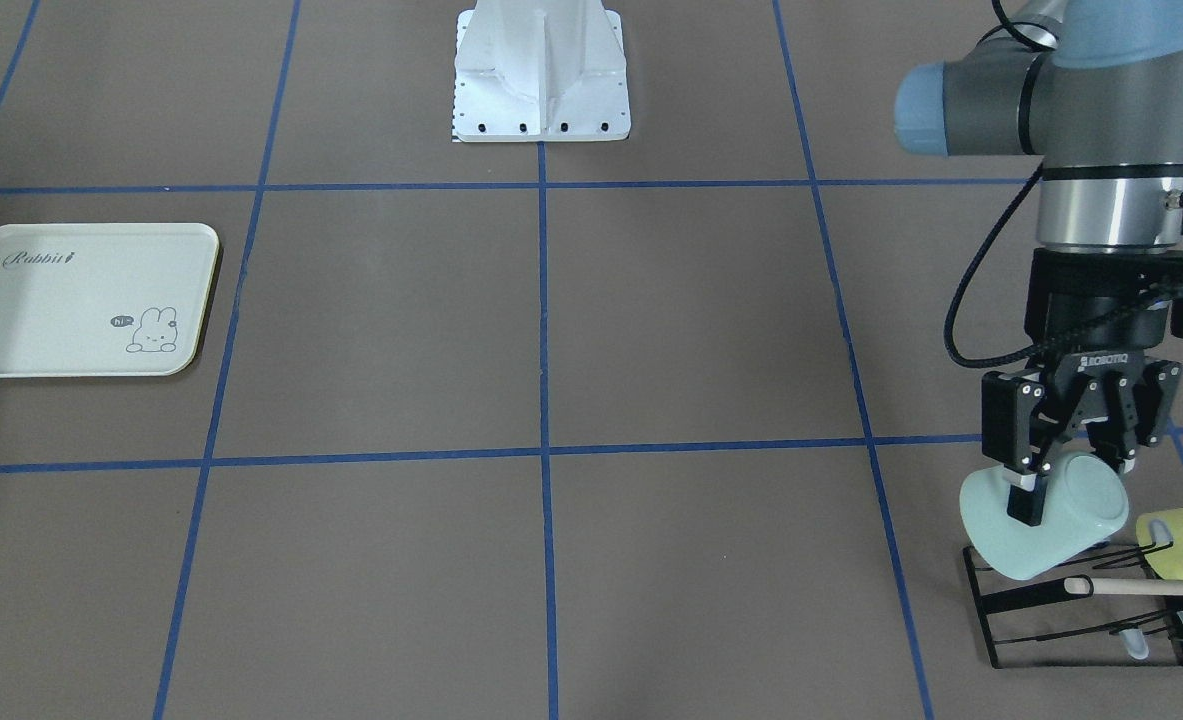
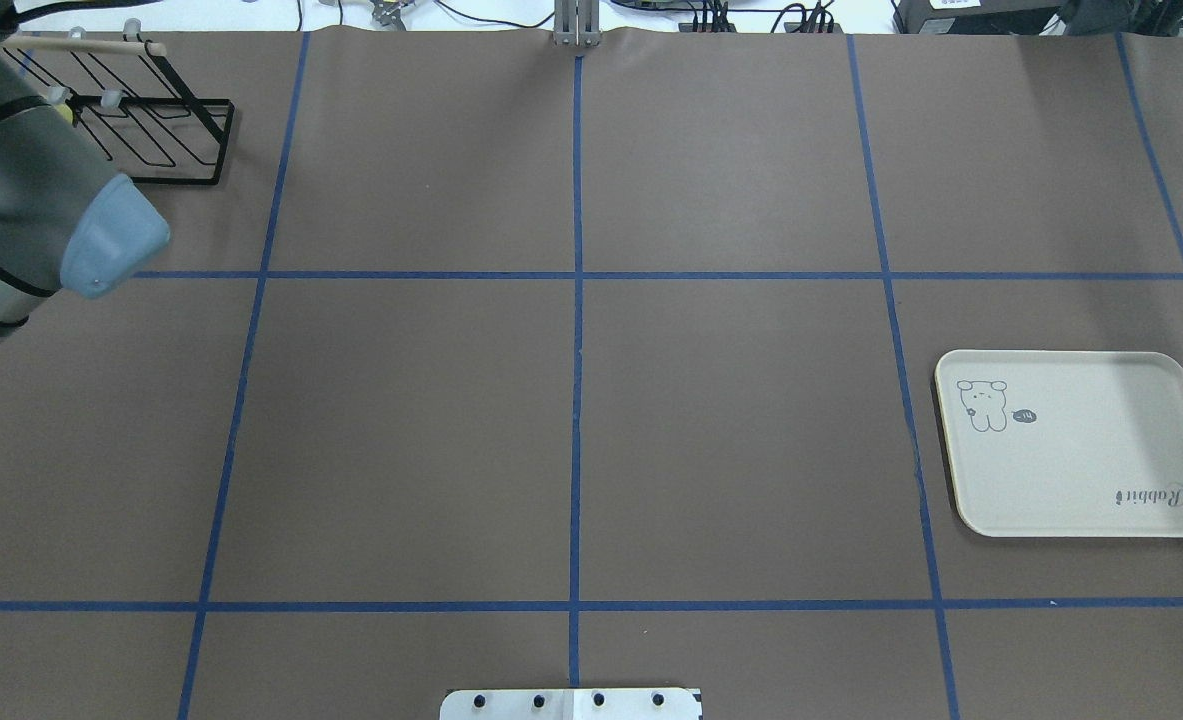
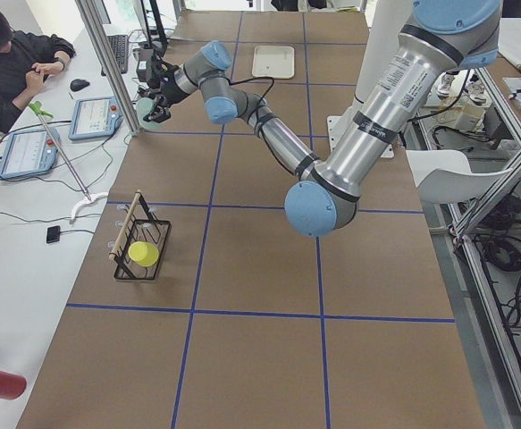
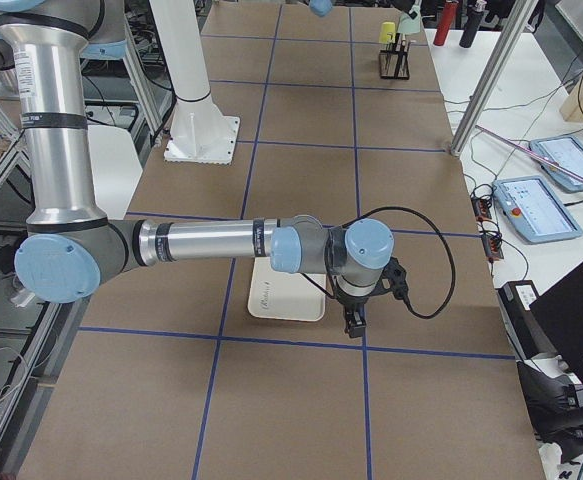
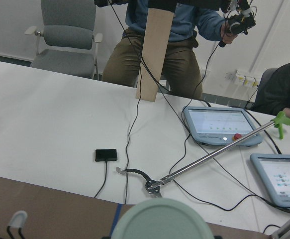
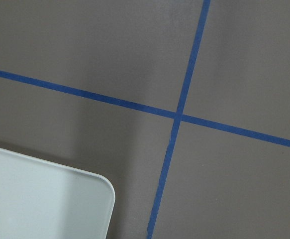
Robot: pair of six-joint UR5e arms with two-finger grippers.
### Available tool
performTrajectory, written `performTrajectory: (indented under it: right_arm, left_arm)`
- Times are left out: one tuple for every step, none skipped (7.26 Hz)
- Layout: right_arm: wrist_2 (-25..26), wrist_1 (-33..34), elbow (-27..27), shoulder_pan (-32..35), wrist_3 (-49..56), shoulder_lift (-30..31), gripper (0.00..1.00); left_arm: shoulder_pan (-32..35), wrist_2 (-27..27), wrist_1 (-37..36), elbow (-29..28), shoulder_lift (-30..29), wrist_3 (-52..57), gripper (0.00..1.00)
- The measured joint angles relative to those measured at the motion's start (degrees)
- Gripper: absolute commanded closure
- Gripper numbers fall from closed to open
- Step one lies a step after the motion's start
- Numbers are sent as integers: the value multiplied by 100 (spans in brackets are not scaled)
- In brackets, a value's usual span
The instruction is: Left arm grabs green cup and hands to right arm on tray
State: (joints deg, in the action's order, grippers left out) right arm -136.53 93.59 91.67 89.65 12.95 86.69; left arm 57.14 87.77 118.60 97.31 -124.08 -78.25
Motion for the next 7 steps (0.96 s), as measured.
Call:
performTrajectory:
  right_arm:
    - [-12, -179, -14, 0, -128, -7, 0]
    - [-19, -379, -19, 0, -310, -37, 0]
    - [-54, -662, -26, -2, -591, -61, 0]
    - [-233, -947, -31, -6, -1028, -86, 0]
    - [-607, -1143, -33, -7, -1502, -153, 0]
    - [-1095, -1227, -37, -26, -2006, -287, 0]
    - [-1582, -1258, -41, -61, -2475, -454, 0]
  left_arm:
    - [-148, 4, 309, -12, -80, -694, 60]
    - [-284, -3, 730, -23, -109, -1356, 60]
    - [-382, -4, 1059, -16, -144, -2001, 60]
    - [-483, 7, 1264, 12, -190, -2644, 60]
    - [-639, 19, 1461, 40, -215, -3111, 60]
    - [-843, 104, 1705, 58, -230, -3525, 60]
    - [-983, 412, 1899, 83, -260, -3976, 60]
